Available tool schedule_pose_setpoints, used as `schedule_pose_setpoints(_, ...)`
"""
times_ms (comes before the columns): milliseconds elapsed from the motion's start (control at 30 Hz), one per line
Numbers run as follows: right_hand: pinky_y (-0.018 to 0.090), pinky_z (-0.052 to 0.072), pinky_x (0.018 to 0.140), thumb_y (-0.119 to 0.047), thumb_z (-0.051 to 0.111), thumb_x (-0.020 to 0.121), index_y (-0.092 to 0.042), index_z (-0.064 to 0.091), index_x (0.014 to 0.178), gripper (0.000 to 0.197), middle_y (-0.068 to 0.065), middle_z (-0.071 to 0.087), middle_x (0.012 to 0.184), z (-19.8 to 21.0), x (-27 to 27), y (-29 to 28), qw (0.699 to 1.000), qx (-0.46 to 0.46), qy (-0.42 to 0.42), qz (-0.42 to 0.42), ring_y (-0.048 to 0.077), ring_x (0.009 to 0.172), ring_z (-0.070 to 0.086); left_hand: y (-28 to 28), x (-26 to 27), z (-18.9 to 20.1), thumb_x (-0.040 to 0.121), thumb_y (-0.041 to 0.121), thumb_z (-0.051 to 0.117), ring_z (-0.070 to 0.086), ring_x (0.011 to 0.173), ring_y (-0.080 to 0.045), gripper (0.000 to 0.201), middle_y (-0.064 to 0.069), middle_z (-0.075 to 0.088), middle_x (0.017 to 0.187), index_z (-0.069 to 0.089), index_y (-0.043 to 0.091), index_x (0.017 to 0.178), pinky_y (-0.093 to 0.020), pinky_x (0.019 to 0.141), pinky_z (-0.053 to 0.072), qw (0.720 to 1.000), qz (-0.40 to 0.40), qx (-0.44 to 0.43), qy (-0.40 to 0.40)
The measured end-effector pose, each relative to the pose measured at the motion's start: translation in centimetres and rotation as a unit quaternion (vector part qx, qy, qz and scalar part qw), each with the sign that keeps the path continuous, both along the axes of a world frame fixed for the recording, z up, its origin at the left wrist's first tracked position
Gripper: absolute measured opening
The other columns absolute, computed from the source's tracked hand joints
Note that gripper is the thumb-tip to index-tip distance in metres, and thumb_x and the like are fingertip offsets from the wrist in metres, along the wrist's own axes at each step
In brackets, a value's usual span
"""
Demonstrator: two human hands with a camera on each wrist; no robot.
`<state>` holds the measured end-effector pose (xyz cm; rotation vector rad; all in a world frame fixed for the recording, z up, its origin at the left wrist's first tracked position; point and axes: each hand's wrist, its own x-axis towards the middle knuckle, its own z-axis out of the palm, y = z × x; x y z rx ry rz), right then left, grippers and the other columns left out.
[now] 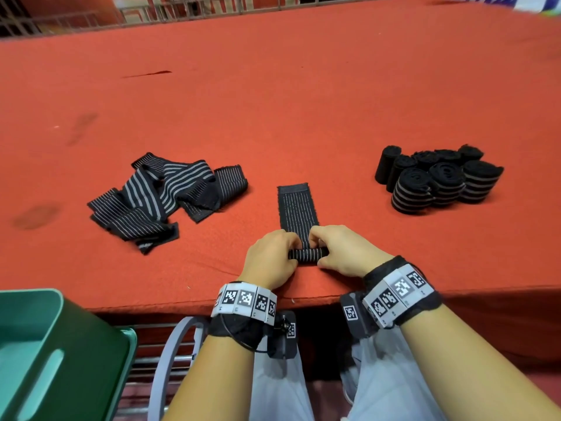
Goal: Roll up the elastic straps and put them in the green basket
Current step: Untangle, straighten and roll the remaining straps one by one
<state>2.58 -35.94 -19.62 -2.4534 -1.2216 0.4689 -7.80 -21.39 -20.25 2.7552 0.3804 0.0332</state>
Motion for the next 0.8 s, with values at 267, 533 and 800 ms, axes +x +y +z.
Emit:
schedule_pose_setpoints(267, 0.034, 0.049, 0.070, -0.015, 0.076, 0.073, -0.026, 0.057, 0.086, 0.026, -0.010, 0.057, 0.081, 0.2, -0.6, -1.5, 0.999, -0.014, 0.037, 0.017, 0.015, 0.076, 0.057, -0.1, -1.0, 0.8, 0.082, 0.030, 0.076, 0.053, 0.094, -0.011, 0.021, 0.010, 0.050, 0.105, 0.071, 0.029, 0.102, -0.034, 0.085, 0.047, 0.998, -0.041, -0.039, 0.035)
schedule_pose_setpoints(533, 0.034, 0.047, 0.084, -0.019, 0.075, 0.080, -0.025, 0.063, 0.096, 0.021, -0.010, 0.049, 0.093, 0.2, -0.4, -1.5, 1.000, -0.005, 0.028, 0.014, 0.015, 0.091, 0.054, 0.4, -0.8, 0.8, 0.088, 0.026, 0.071, 0.057, 0.102, -0.016, 0.018, 0.006, 0.061, 0.109, 0.070, 0.026, 0.106, -0.035, 0.093, 0.047, 0.993, -0.036, -0.100, 0.056)
schedule_pose_setpoints(800, 0.037, 0.047, 0.088, -0.020, 0.065, 0.089, -0.024, 0.059, 0.111, 0.023, -0.004, 0.059, 0.101, 0.2, 0.2, -1.0, 1.000, 0.003, 0.012, 0.007, 0.019, 0.097, 0.057, 0.9, 0.5, 0.3, 0.094, 0.019, 0.062, 0.061, 0.086, -0.014, 0.007, 0.004, 0.065, 0.095, 0.062, 0.022, 0.100, -0.030, 0.077, 0.047, 0.982, 0.006, -0.181, 0.047)
